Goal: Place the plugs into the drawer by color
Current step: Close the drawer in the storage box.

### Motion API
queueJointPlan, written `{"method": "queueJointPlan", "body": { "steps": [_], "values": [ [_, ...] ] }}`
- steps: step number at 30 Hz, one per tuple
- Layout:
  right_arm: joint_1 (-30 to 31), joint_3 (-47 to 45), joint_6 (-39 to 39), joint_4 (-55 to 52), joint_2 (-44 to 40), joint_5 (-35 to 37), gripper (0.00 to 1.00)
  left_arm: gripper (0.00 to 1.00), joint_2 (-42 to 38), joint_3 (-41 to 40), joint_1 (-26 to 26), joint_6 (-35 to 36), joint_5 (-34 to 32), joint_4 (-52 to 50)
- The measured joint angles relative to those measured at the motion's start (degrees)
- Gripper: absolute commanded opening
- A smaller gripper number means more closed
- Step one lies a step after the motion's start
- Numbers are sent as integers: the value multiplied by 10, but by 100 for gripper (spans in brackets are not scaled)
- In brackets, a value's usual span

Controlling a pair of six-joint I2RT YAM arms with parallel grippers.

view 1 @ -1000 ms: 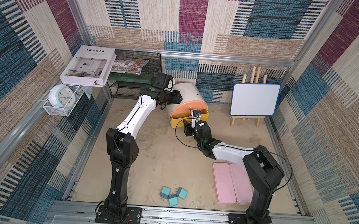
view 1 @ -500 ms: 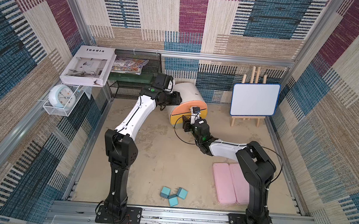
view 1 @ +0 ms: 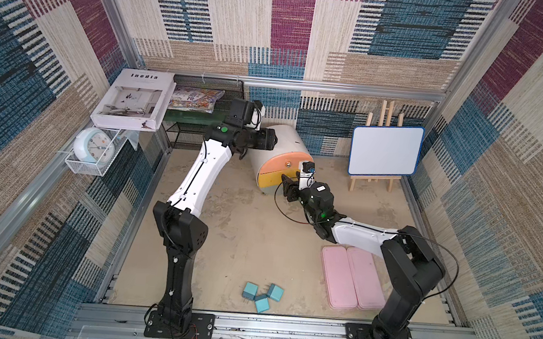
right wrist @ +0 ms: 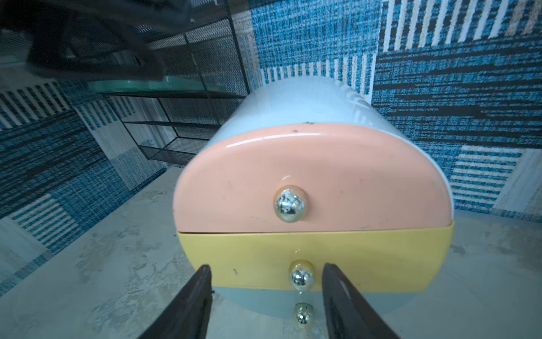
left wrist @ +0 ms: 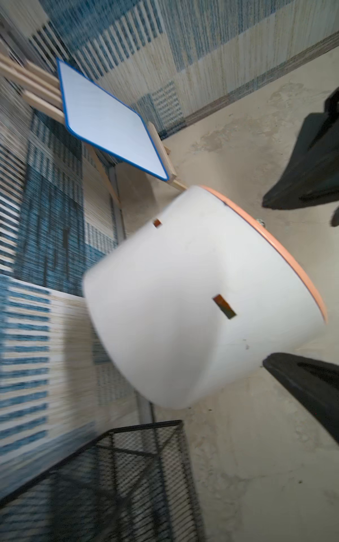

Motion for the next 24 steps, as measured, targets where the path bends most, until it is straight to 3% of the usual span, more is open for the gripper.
{"method": "queueJointPlan", "body": {
  "steps": [5,14,24],
  "values": [
    [0,-35,12,-30,-52,-52,64,91,82,119,0,83,33,8],
    [0,-69,4,-99,-137,-80,65,96,130,134,7,170,44,75],
    [0,-119,-2,-155,-175,-76,65,100,189,135,45,134,80,151]
  ]
}}
